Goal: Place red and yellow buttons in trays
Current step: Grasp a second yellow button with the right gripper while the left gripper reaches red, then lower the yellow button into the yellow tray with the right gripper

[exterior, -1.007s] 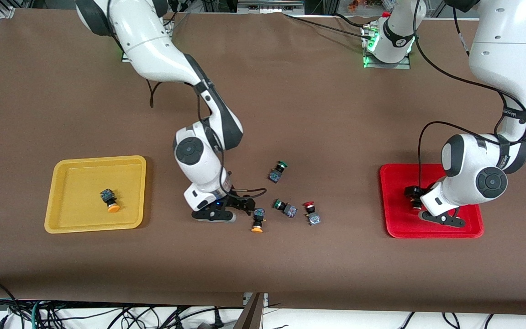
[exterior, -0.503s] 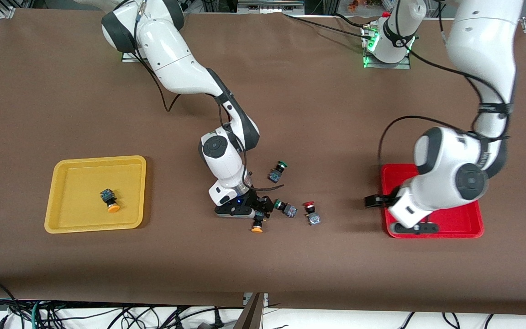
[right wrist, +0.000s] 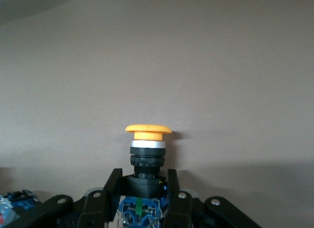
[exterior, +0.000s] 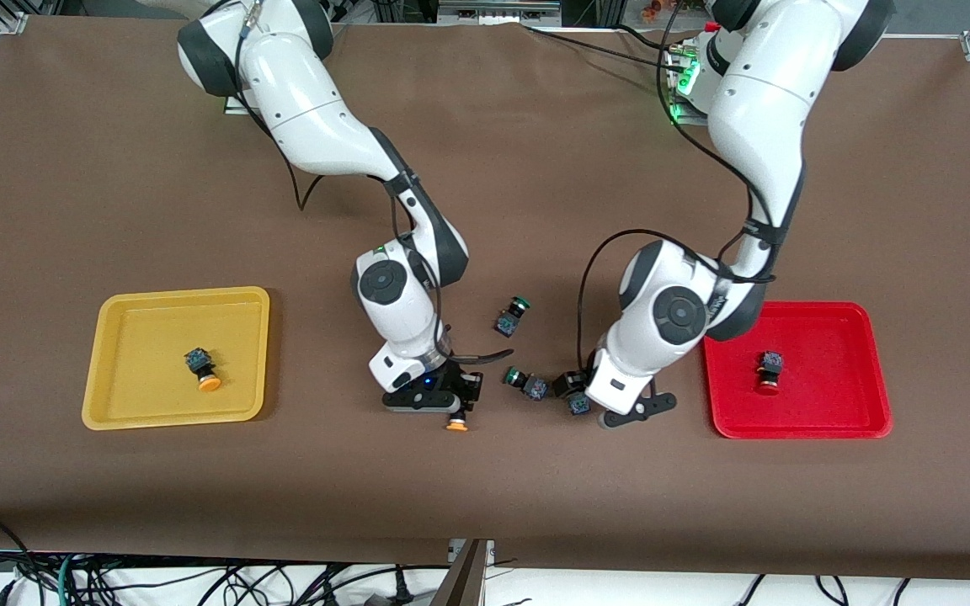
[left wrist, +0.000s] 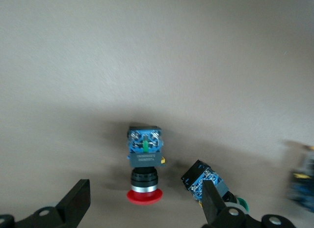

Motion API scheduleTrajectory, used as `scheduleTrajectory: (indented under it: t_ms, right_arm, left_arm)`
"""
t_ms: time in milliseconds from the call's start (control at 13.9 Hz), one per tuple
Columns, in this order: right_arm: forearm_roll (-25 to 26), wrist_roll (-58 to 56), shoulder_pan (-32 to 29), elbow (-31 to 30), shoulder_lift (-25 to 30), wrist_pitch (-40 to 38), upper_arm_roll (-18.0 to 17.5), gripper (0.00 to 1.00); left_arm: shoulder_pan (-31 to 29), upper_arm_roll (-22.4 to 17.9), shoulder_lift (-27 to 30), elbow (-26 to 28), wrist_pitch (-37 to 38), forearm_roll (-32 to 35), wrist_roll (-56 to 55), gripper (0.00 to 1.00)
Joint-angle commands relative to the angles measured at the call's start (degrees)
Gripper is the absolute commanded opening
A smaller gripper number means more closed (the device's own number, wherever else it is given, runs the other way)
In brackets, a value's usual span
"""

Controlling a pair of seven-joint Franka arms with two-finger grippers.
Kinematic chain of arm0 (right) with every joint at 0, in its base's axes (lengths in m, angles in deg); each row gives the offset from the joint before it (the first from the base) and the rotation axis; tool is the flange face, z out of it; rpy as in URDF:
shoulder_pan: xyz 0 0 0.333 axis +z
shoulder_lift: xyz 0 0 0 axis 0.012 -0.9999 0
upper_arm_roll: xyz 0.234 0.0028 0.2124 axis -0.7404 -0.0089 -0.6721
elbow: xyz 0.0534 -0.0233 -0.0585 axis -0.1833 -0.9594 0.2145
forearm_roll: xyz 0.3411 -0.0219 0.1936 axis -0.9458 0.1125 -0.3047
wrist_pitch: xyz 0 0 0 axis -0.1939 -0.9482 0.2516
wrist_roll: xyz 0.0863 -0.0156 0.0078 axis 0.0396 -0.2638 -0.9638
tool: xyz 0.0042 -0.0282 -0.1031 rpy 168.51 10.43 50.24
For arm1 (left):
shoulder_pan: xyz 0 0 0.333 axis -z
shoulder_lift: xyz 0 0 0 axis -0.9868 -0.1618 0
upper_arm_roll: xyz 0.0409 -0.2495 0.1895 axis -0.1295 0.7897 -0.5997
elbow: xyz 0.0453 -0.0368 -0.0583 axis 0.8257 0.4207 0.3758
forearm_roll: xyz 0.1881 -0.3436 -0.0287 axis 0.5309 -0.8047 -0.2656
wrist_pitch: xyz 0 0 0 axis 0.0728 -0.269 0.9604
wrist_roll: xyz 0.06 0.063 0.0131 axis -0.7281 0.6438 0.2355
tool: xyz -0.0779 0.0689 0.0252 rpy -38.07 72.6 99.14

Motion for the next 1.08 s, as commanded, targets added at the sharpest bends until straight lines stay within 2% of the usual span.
scheduleTrajectory:
  t_ms: [0,288,431,503,575,647,719,791,863,935,1007]
  right_arm:
    - [-0.47,-15.06,-4.99,-2.75,7.94,-12.88,-0.64,0.0]
    - [-0.74,-37.57,-13.51,-22.67,22.17,-15.13,-0.55,0.0]
    - [-0.74,-48.56,-18.78,-32.43,27.9,-15.13,-0.55,0.0]
    - [-0.83,-51.83,-20.89,-35.87,29.75,-15.04,-0.55,0.0]
    - [-0.83,-53.69,-22.48,-38.87,31.07,-15.04,-0.55,0.0]
    - [-0.83,-54.06,-23.28,-41.07,32.13,-15.13,-0.47,0.0]
    - [-0.83,-54.06,-23.72,-43.01,32.84,-15.13,-0.47,0.0]
    - [-0.74,-54.15,-23.81,-44.24,33.28,-15.13,-0.03,0.07]
    - [-0.83,-54.24,-23.82,-44.69,33.28,-15.13,0.23,0.39]
    - [-0.83,-54.24,-24.08,-44.7,33.2,-15.74,0.24,0.77]
    - [-0.83,-53.54,-24.17,-44.17,33.46,-17.14,0.24,0.99]
  left_arm:
    - [1.71,-1.03,-1.91,-1.58,0.12,4.16,-1.32,1.0]
    - [1.89,-1.03,-2.52,-0.17,-0.14,8.54,-1.23,1.0]
    - [1.46,-0.94,-3.67,0.62,-3.47,11.81,-0.88,0.99]
    - [1.28,-0.94,-3.67,0.97,-4.96,11.73,-0.7,0.75]
    - [1.19,-0.94,-3.76,0.97,-5.24,11.73,-0.79,0.58]
    - [1.28,-0.94,-3.84,0.97,-5.33,11.64,-0.79,0.46]
    - [1.19,-0.94,-4.02,0.89,-5.42,11.29,-0.79,0.41]
    - [1.19,-0.94,-4.02,0.8,-5.42,11.12,-0.88,0.36]
    - [1.11,-0.94,-4.02,0.8,-5.42,11.11,-0.62,0.28]
    - [0.67,-0.94,-3.85,0.8,-5.33,11.11,-0.53,0.14]
    - [-0.03,-0.94,-3.41,0.71,-5.07,11.11,-0.44,0.02]
